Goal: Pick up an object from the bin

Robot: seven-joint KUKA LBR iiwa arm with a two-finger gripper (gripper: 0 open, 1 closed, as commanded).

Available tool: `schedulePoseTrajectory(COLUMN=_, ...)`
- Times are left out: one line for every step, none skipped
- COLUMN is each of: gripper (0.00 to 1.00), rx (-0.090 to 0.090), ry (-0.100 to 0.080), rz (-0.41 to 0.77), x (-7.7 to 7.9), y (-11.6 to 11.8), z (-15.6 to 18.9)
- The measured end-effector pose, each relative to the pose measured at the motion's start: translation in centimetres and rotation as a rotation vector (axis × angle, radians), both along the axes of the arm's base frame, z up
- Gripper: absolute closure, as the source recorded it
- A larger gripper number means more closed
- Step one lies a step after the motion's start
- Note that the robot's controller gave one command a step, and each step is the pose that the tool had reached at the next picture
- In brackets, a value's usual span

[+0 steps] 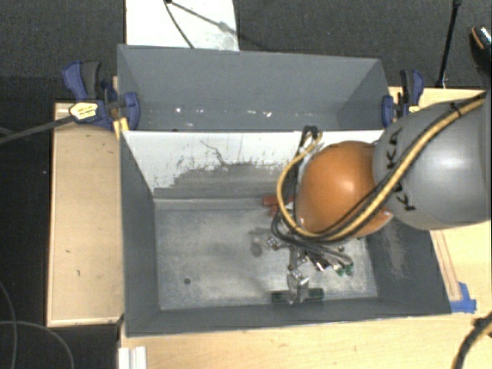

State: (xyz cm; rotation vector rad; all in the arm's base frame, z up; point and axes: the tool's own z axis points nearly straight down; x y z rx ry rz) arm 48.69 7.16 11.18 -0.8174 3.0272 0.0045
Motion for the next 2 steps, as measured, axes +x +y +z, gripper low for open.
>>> schedulePoseTrajectory(gripper=0.00, rx=-0.005, ry=-0.001, rz=0.131, x=0.0, y=-8.0, z=-4.0)
schedulePoseTrajectory(gripper=0.00, rx=-0.005, ry=-0.007, rz=0.112, x=-0.3, y=-13.7, z=-3.4)
